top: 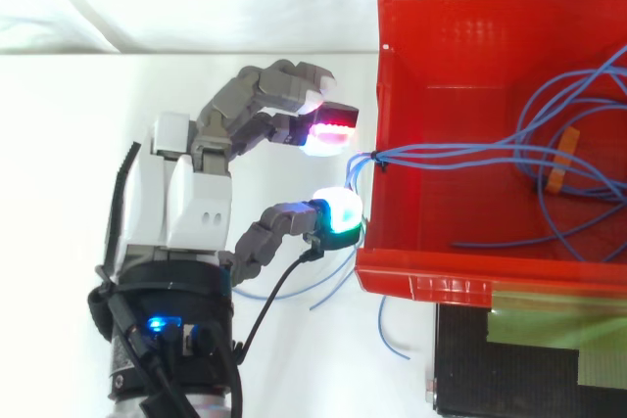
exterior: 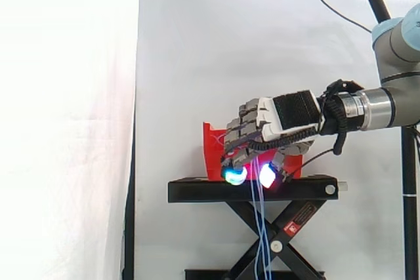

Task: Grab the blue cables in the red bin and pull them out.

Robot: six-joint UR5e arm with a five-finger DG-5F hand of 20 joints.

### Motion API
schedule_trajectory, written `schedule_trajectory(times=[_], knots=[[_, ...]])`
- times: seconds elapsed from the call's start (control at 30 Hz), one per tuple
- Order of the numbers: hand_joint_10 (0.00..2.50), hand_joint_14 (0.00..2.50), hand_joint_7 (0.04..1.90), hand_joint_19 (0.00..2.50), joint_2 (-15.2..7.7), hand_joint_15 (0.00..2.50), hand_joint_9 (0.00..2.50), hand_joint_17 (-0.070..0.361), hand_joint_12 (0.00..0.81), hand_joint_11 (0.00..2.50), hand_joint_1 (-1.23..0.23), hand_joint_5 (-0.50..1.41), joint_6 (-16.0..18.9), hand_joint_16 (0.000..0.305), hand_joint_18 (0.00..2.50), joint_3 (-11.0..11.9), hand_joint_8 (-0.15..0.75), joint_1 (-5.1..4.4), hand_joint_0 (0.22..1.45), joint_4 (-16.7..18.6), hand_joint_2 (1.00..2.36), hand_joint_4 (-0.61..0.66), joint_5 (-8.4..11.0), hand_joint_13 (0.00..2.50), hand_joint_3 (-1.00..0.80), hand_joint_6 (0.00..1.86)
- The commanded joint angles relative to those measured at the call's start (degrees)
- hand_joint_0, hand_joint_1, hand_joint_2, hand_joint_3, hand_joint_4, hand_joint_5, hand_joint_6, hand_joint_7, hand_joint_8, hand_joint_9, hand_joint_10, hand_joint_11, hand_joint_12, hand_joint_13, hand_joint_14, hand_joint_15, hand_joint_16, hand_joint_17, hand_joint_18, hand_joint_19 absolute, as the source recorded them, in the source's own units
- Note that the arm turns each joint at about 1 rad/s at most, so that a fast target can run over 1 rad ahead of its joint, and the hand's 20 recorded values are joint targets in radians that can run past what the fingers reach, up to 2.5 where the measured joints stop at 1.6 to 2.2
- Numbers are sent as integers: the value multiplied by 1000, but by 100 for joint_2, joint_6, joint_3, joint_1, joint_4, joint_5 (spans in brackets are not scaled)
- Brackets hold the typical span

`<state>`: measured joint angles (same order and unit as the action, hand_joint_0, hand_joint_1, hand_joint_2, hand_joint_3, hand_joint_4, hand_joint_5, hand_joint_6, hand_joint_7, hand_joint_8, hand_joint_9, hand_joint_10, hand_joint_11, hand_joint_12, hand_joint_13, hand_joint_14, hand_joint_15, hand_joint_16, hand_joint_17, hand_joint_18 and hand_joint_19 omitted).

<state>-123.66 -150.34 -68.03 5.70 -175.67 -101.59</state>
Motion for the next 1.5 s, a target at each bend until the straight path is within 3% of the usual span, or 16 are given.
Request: schedule_trajectory(times=[0.0,0.13,0.23,0.43,0.63,0.8,1.3,1.47], knots=[[29,28,775,1042,0,813,680,100,317,971,-1131,793,0,45,583,0,190,1,770,15,1000,34,-1,660,-1000,3],[29,27,811,1043,0,810,675,100,317,977,-1146,789,0,45,585,0,190,1,772,15,1000,24,-1,661,-1000,1],[30,27,736,1043,0,810,673,100,315,975,-1154,763,0,45,586,0,191,1,779,15,1000,38,-1,662,-1000,168],[30,28,704,1038,0,801,704,99,310,983,-1157,829,0,44,597,0,185,1,789,85,1000,10,-1,670,-1000,282],[30,27,732,1036,0,806,710,99,308,956,-1150,859,0,44,598,0,183,1,781,103,1000,20,-1,670,-1000,233],[32,28,803,1046,0,805,706,99,311,966,-1147,889,0,44,594,0,184,1,772,191,1000,25,-10,668,-1000,1],[30,28,688,1048,0,797,672,101,316,937,-1130,829,0,45,560,0,180,1,761,182,1000,69,-19,643,-1000,10],[30,28,680,1040,0,796,672,101,315,934,-1130,823,0,45,560,0,183,10,761,-73,1000,71,-72,640,-1000,11]])
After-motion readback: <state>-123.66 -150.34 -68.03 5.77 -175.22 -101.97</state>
